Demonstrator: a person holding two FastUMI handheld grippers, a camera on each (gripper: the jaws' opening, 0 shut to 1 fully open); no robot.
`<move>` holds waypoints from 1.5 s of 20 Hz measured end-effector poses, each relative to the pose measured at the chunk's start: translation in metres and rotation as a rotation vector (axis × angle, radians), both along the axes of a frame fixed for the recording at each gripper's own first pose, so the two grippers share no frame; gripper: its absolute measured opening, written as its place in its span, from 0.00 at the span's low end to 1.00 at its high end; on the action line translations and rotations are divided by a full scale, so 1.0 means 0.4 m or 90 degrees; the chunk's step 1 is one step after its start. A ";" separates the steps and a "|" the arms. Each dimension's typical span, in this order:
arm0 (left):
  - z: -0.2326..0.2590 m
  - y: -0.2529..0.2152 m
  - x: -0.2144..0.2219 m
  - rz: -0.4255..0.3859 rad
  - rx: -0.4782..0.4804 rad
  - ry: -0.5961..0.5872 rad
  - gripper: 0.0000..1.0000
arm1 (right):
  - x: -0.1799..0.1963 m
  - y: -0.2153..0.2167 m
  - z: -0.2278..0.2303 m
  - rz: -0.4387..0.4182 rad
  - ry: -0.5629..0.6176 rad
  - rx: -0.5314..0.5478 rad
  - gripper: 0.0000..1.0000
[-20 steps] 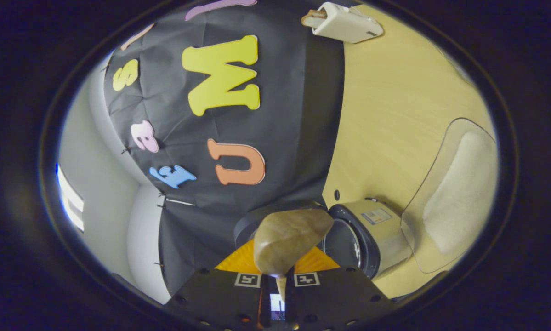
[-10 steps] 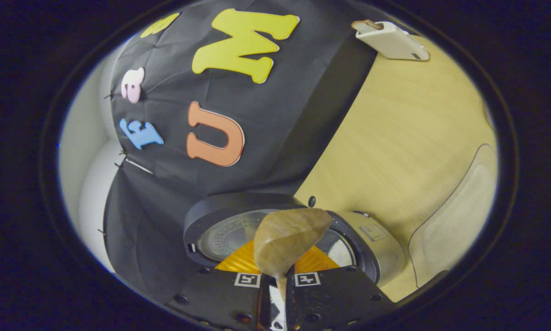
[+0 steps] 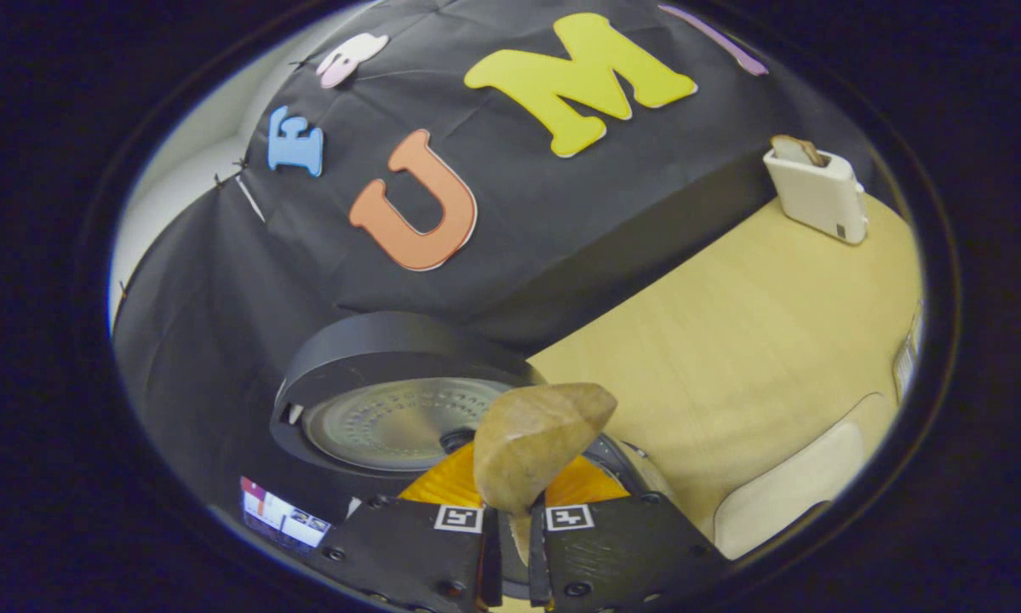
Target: Close the left gripper, press the button to open the rice cooker; take a wooden spoon from the chopstick holder with the right hand, scoop a spoonful of rice and pour it into the rice cooker, then put the wooden spoon back into the chopstick holder.
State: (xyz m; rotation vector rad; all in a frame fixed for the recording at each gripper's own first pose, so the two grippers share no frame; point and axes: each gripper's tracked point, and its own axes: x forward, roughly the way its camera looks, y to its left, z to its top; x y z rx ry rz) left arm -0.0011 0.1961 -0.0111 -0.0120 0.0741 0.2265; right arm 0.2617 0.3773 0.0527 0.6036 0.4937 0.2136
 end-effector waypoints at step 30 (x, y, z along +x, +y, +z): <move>-0.016 0.020 0.002 0.028 0.013 0.020 0.90 | -0.066 0.145 0.086 0.078 -0.404 -0.644 0.13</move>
